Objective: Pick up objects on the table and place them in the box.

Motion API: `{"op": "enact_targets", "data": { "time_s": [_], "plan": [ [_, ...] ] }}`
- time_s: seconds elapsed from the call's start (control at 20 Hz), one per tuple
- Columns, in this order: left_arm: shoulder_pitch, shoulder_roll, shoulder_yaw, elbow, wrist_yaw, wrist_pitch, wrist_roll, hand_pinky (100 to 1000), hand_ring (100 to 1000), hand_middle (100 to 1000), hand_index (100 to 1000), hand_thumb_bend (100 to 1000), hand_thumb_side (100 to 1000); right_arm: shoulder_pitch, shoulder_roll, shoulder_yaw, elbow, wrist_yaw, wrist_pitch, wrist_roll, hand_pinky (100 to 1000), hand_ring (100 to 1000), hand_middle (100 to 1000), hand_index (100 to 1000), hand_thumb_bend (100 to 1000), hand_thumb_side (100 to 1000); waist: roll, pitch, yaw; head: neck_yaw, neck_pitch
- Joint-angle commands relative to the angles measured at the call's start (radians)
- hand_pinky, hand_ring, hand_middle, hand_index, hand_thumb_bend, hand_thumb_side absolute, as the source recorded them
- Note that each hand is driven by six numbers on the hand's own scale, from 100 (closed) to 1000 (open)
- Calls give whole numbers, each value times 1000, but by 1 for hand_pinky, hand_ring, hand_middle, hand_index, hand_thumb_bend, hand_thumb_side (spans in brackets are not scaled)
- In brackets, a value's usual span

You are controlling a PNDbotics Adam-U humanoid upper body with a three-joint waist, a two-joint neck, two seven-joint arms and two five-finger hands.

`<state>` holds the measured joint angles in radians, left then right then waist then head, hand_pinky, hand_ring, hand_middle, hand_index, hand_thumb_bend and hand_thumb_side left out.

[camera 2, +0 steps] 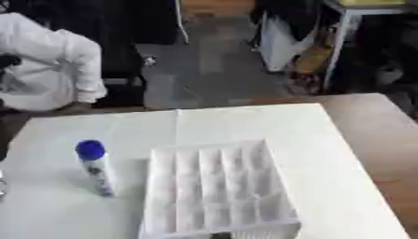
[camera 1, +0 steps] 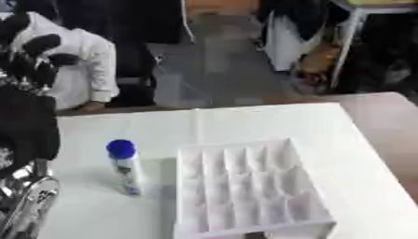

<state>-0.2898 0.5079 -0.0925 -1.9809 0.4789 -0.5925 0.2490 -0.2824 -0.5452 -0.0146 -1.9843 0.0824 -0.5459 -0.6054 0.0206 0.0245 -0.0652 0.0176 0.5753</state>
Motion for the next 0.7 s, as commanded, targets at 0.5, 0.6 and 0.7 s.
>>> {"op": "enact_targets", "data": {
  "time_s": [0.5, 0.6, 0.7],
  "plan": [
    [-16, 18, 9, -19, 2, -1, 2, 651, 693, 804, 870, 515, 1000, -8, -22, -6, -16, -6, -8, -7, 354, 453, 416, 534, 105, 704, -2, -9, 0, 11, -16],
    [-16, 19, 9, -19, 1, 0, 2, 650, 692, 804, 870, 517, 1000, -7, -22, -7, -16, -6, -8, -8, 354, 453, 416, 534, 105, 704, -2, -8, 0, 9, -17],
    [-14, 19, 10, -19, -2, 11, 1, 642, 686, 802, 874, 531, 1000, -7, -22, -11, -16, -4, -8, -10, 354, 453, 417, 534, 100, 704, -2, -8, 0, 2, -19]
  ]
}}
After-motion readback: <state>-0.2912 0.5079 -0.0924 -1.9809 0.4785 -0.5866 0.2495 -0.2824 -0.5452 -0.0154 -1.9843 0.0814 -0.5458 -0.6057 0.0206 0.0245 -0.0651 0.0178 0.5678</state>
